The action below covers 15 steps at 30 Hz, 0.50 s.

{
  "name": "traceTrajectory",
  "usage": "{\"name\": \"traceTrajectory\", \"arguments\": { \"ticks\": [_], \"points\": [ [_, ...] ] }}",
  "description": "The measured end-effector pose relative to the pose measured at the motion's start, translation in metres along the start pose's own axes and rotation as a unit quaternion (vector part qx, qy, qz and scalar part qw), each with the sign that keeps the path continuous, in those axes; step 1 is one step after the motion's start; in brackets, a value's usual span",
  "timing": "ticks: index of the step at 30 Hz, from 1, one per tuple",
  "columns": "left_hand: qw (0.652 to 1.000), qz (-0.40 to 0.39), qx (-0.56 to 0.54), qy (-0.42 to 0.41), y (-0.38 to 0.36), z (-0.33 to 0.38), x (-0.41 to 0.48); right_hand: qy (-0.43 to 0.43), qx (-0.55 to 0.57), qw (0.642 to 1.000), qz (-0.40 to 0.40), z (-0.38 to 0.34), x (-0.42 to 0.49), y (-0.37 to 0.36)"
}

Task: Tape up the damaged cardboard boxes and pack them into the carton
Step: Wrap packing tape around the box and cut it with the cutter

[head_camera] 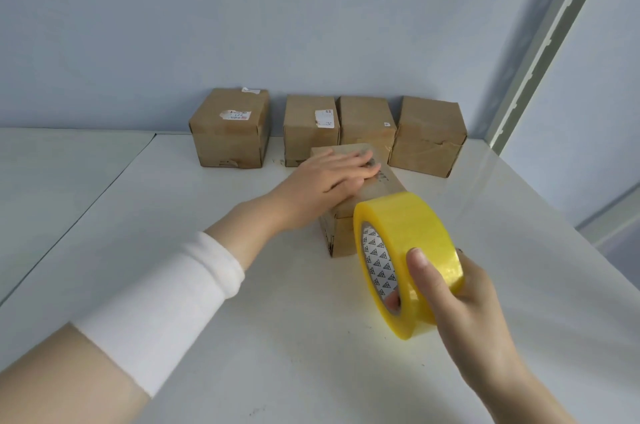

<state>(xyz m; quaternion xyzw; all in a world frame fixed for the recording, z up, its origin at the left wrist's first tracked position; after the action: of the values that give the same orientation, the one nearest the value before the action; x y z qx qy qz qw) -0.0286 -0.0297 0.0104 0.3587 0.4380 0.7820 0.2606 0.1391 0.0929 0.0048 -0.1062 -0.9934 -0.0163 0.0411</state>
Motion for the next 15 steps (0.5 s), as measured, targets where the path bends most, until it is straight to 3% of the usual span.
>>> {"name": "traceTrajectory", "arguments": {
  "ticks": [9, 15],
  "points": [
    [0.999, -0.010, -0.036, 0.013, 0.000, -0.002, -0.001, -0.025, 0.039, 0.998, 0.031, 0.004, -0.013, 0.004],
    [0.997, -0.062, -0.011, 0.050, 0.010, 0.007, 0.004, -0.052, 0.077, 0.995, 0.026, 0.001, -0.004, -0.006]
  ]
}}
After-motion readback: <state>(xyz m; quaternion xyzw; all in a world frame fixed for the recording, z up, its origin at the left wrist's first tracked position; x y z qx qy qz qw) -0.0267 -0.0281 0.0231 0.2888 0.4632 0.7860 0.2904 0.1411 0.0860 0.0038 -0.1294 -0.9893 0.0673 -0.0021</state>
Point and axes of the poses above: each hand's wrist, its own x-axis towards the middle knuckle, its own y-axis out of the back of the hand, z = x × y, the point moved 4 cm from there along x, towards the middle knuckle, and after that the axes turned 4 degrees about x, right-handed, at the moved point
